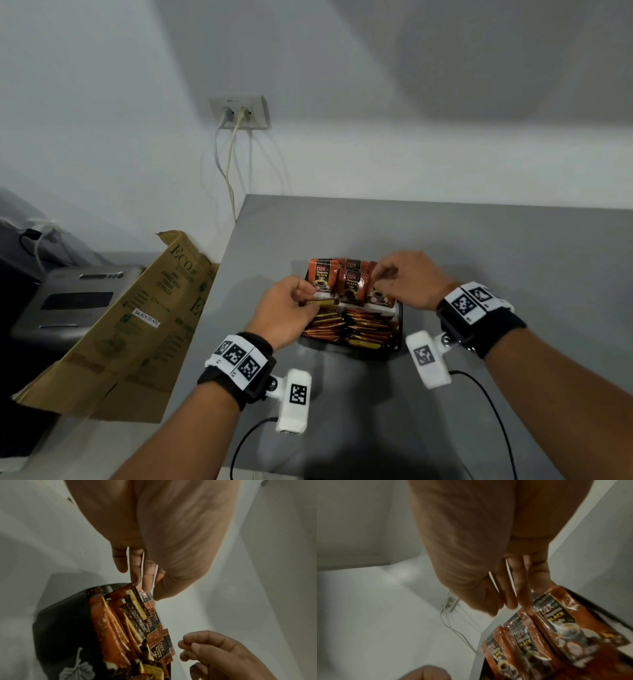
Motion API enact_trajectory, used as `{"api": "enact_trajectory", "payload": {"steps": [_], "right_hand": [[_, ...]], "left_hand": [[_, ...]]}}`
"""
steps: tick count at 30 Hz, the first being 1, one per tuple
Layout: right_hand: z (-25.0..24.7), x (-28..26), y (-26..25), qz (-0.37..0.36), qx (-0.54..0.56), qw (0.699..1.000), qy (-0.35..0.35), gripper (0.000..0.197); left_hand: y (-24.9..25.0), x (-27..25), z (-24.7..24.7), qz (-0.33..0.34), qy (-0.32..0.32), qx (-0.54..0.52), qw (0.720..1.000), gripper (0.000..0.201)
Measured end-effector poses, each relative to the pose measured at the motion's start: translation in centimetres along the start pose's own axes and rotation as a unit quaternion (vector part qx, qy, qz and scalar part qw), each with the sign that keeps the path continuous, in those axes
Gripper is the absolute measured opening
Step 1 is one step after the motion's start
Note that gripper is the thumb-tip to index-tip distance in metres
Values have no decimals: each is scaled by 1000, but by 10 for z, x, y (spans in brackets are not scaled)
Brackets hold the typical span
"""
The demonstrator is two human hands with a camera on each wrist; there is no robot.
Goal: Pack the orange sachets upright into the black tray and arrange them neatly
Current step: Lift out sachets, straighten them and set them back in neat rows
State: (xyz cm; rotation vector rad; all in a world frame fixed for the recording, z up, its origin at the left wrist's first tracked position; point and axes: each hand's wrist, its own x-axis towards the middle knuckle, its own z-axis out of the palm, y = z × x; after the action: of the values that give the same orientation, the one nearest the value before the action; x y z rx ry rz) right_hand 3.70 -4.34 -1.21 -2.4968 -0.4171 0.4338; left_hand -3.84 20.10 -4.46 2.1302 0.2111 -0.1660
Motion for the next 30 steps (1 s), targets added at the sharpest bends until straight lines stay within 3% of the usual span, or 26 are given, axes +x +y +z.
{"api": "enact_trajectory", "payload": {"steps": [3,5,12,22,30], "right_hand": [[9,-12,2,-19,-55,993,-106,25],[17,-15,4,-22,-85,987,-133,33],[27,-15,8,-2,-53,992,-112,44],[32,0,-16,-8,-73,995,-70,31],[43,30,-31,5,-75,993,-87,34]], "left_hand": [[7,1,6,53,7,79,995,20],[8,3,10,75,9,127,989,21],[14,15,16,76,13,205,976,27],[24,30,10,38,-25,252,967,26],[24,34,-1,15,-61,208,976,23]]}}
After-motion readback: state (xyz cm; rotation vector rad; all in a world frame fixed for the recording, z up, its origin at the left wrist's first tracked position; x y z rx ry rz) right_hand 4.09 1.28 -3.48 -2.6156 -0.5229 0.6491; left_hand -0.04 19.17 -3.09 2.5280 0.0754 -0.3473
